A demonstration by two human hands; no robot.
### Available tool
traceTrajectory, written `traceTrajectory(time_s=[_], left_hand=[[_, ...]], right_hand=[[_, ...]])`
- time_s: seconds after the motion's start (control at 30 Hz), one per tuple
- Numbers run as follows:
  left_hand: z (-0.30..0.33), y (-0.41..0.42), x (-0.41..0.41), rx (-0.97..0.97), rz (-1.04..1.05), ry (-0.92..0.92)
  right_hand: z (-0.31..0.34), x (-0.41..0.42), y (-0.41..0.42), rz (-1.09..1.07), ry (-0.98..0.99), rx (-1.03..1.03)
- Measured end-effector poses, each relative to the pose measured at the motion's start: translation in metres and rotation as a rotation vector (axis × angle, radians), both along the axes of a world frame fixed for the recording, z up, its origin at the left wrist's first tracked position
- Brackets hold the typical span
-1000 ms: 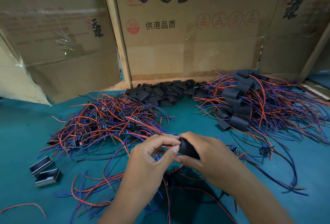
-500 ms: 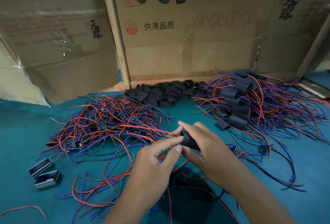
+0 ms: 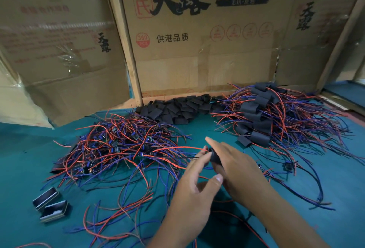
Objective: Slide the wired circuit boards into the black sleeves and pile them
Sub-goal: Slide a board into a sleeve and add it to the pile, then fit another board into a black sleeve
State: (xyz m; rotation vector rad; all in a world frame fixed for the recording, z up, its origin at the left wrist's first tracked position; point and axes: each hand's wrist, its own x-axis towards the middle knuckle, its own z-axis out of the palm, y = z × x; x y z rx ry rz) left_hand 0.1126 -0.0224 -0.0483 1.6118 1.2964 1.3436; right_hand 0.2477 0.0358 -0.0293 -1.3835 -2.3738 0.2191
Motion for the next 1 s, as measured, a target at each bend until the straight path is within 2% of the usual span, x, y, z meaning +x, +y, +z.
traceTrajectory(time_s=[0.1,0.27,0.4,0.47,0.53,0.63,0.7,0.77,0.87,1.0], left_hand=[[-0.004,-0.002,0.003,0.06,0.008,0.105],[-0.008,0.004,-0.007,0.275,0.246,0.318],[-0.011,0.01,-0.005,0.374,0.33,0.521],[-0.012,0.012,-0.004,0.375,0.344,0.541],[-0.012,0.011,-0.004,0.372,0.369,0.547],[-0.014,0.013,-0.003,0.354,0.391,0.591],[-0.016,0.012,-0.002,0.34,0.403,0.621],[-0.017,0.013,-0.002,0.332,0.406,0.632],[-0.02,0.017,-0.004,0.342,0.423,0.66],[-0.022,0.022,-0.005,0.377,0.458,0.689]], right_hand=[[0.0,-0.003,0.004,-0.061,-0.068,0.019],[0.042,0.006,0.062,-0.207,-0.059,0.297],[0.094,0.043,0.146,-0.374,-0.295,0.422],[0.112,0.06,0.18,-0.515,-0.429,0.374],[0.118,0.058,0.202,-0.603,-0.435,0.31],[0.1,0.007,0.211,-0.39,-0.353,0.249],[0.072,-0.038,0.211,-0.268,-0.283,0.109],[0.042,-0.071,0.216,-0.254,-0.236,-0.04],[0.008,-0.097,0.227,-0.314,-0.269,-0.125],[-0.006,-0.107,0.239,-0.345,-0.245,-0.207]])
